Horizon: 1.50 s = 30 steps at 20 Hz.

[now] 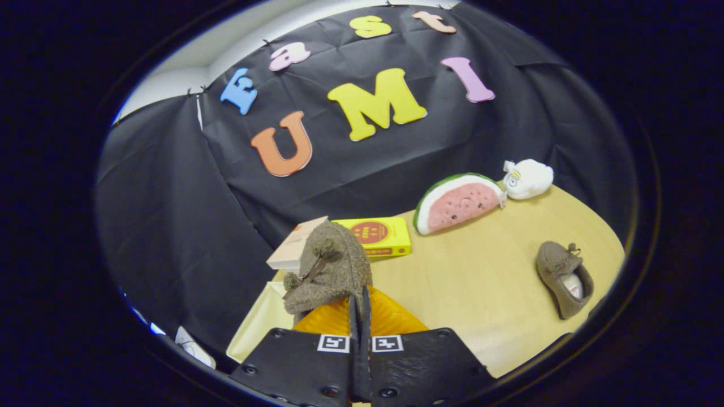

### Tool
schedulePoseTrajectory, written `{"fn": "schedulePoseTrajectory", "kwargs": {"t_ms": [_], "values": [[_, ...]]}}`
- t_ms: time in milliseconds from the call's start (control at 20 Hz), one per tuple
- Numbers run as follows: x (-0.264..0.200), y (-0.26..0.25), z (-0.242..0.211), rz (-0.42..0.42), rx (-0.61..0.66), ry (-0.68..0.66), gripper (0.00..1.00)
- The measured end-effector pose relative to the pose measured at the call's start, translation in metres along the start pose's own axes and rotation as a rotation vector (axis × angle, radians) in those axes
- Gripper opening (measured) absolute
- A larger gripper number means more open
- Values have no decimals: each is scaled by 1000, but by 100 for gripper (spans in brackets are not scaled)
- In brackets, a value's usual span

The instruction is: Open the storage box then place both shoes into the box .Put the left shoe in first, then the right shoe, with the right side of both shoes facing outward in a uniform manner.

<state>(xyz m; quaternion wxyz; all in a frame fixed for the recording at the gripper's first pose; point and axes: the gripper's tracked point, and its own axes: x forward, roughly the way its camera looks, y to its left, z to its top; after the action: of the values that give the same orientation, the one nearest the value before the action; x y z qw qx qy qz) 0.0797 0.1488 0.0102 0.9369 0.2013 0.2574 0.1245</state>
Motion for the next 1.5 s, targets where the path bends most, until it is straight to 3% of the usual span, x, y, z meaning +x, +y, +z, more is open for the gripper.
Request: {"fn": "schedulePoseTrajectory", "kwargs": {"t_ms": [250,450,950,1200,1500], "values": [[20,78,-12,10,-27,-18,0],[52,109,-54,-10,20,3,0],[79,117,-161,-82,116,176,0],[85,102,-174,-140,135,228,0],[91,112,-189,-104,105,318,2]]}}
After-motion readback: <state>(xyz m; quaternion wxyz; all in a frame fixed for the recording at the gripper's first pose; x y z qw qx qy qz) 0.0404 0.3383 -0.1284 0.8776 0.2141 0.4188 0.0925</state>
